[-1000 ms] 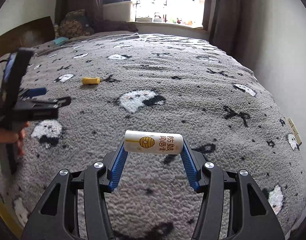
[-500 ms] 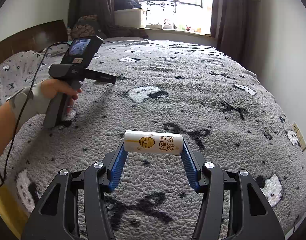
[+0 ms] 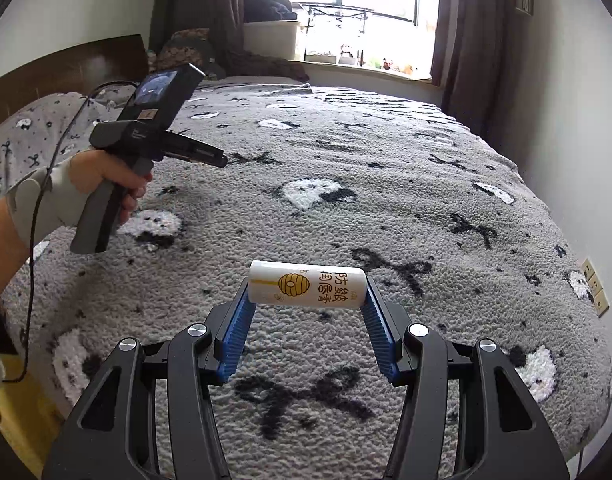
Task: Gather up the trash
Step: 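Carry the yellow tube and white lotion tube down over the bin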
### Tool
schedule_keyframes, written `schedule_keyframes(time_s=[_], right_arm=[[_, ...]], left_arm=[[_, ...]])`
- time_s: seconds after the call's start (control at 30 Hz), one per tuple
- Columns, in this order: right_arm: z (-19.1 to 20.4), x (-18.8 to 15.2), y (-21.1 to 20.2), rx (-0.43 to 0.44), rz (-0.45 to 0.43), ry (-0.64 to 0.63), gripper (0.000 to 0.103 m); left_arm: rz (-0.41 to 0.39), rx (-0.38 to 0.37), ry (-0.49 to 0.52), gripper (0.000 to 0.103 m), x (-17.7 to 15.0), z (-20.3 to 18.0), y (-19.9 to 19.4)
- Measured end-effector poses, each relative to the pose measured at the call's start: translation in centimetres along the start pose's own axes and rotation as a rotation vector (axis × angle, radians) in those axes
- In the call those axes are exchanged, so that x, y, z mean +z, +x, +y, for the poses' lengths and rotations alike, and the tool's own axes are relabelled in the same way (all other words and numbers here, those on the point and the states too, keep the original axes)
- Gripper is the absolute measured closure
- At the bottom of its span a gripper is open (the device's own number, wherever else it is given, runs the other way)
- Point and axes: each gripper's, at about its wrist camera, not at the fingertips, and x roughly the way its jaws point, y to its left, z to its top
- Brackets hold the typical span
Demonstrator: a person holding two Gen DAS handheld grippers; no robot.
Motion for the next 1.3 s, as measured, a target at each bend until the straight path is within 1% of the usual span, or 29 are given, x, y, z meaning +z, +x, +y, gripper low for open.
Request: schedule_keyframes(time_s=[0.07,0.13,0.3,0.37,0.43,0.5,0.63,0.77,0.87,0.97,1.03,1.13,1.3], right_arm=[[0.7,-0.3,-1.0,0.000,-0.005,-0.009,0.049],[1.6,-0.7,-2.3,-0.003,-0.013,-0.024,0.049],[3.8,-2.1,-5.9,-0.041,-0.045,-0.066,0.049],[4.4,-2.8,-7.1,-0.057,-0.053,-0.072,0.049],[5.1,-3.5,-8.0,-0.068,-0.058,-0.075,0.049],[5.8,-4.5,-9.0,-0.059,-0.058,-0.070,0.049],[7.3,-6.4,-10.5,-0.034,-0.048,-0.056,0.049],[8.5,-8.3,-12.1,-0.003,-0.041,-0.039,0.049],[9.2,-9.5,-13.0,0.020,-0.034,-0.025,0.049],[9.9,-10.9,-13.6,0.035,-0.021,-0.018,0.049],[10.3,-11.7,-13.7,0.047,-0.006,-0.011,0.049],[10.7,-13.0,-13.1,0.055,0.028,-0.002,0.049],[11.2,-15.2,-10.8,0.056,0.110,0.009,0.049]], left_arm=[[-0.022,0.004,0.026,0.050,-1.9,0.0,-2.9],[-0.037,-0.009,0.047,0.050,-3.8,0.1,-5.6],[-0.083,-0.041,0.110,0.050,-9.5,-0.1,-12.5],[-0.094,-0.043,0.130,0.050,-11.9,-0.3,-14.7],[-0.104,-0.063,0.146,0.049,-14.4,-0.6,-16.7],[-0.127,-0.094,0.143,0.049,-16.7,-0.7,-18.7],[-0.211,-0.151,0.105,0.050,-19.9,-0.5,-23.0],[-0.258,-0.158,0.116,0.049,-22.3,-0.8,-26.5],[-0.247,-0.162,0.127,0.049,-24.6,-1.2,-27.7],[-0.214,-0.172,0.140,0.050,-27.4,-1.7,-27.8],[-0.193,-0.192,0.126,0.050,-29.1,-1.7,-27.6],[-0.162,-0.216,0.094,0.050,-31.5,-1.6,-27.0],[-0.090,-0.206,0.083,0.050,-34.6,-1.9,-24.7]])
